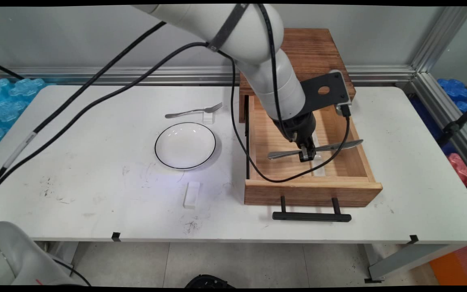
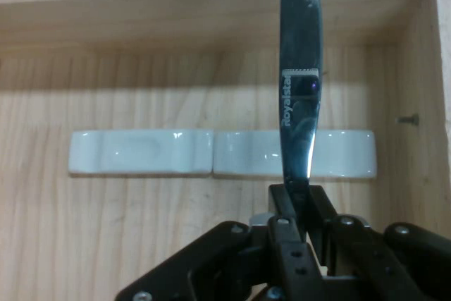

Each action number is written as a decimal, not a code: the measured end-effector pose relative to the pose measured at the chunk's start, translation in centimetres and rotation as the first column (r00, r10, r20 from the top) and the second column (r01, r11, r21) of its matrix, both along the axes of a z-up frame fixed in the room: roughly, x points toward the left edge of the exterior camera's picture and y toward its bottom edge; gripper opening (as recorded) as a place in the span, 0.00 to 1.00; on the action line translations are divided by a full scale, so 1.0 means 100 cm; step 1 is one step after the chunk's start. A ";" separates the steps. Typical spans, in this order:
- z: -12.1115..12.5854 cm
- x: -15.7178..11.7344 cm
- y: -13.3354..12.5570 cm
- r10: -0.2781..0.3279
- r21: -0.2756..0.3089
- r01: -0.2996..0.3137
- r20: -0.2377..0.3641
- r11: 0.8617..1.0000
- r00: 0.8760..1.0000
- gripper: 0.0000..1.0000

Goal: Place the picked object into the drawer

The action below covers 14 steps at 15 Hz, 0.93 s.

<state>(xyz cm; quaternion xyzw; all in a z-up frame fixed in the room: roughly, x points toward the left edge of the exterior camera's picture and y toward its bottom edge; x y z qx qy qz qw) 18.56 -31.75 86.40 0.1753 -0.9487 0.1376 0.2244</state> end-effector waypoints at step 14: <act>-0.022 0.001 -0.002 0.018 0.016 -0.017 -0.013 1.000 1.000 0.00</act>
